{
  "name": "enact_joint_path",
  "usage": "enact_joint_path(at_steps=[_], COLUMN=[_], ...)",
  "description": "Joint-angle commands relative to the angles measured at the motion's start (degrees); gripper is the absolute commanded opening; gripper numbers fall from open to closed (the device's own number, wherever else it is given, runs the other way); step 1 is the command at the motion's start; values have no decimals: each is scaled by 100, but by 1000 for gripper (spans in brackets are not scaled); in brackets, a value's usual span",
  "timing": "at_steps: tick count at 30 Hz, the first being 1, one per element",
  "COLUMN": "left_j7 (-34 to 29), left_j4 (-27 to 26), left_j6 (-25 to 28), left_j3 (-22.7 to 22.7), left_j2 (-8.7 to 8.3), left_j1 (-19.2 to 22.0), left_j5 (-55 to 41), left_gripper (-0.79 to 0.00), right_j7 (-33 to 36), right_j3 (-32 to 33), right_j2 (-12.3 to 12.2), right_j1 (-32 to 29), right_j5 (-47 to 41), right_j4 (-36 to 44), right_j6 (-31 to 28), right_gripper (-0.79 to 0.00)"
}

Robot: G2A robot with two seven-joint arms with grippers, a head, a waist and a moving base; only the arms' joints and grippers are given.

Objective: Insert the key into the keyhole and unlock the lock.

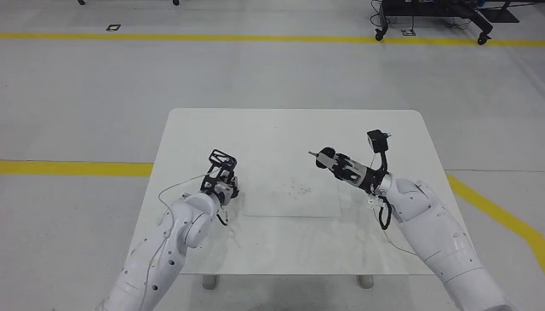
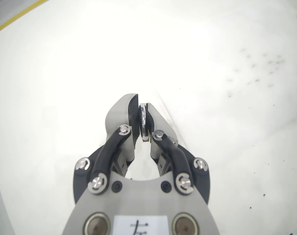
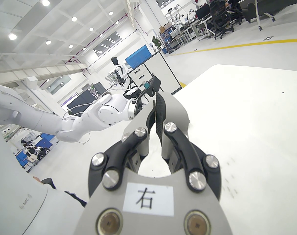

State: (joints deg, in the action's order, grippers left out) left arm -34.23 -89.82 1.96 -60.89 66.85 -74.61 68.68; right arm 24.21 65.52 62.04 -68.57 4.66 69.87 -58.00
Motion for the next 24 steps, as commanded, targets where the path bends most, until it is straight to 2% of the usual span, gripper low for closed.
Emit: enact_joint_path(at_steps=[1,6,7,11,12,19,22,24], left_j7=[18,37,27,-31,-36,-78,-95,-79], left_j4=[40,77,77,-22,-64,-212,-202,-164], left_j6=[4,6,-1,-83,-95,-119,-101,-82], left_j3=[-30,-55,-62,-88,-105,-241,-274,-285], left_j2=[4,11,12,10,7,-13,-10,-4], left_j1=[-4,-54,-72,-170,-206,-368,-366,-340], left_j5=[-26,-20,-27,66,76,158,148,133], left_gripper=[-785,-785,-674,-548,-539,-585,-674,-702], right_j7=[0,0,0,0,0,0,0,0], right_j3=[0,0,0,0,0,0,0,0], right_j2=[0,0,0,0,0,0,0,0], right_j1=[0,0,0,0,0,0,0,0], right_j5=[0,0,0,0,0,0,0,0], right_j4=[0,0,0,0,0,0,0,0], right_j6=[0,0,0,0,0,0,0,0], right_gripper=[-785,-785,-785,-785,-785,-785,-785,-785])
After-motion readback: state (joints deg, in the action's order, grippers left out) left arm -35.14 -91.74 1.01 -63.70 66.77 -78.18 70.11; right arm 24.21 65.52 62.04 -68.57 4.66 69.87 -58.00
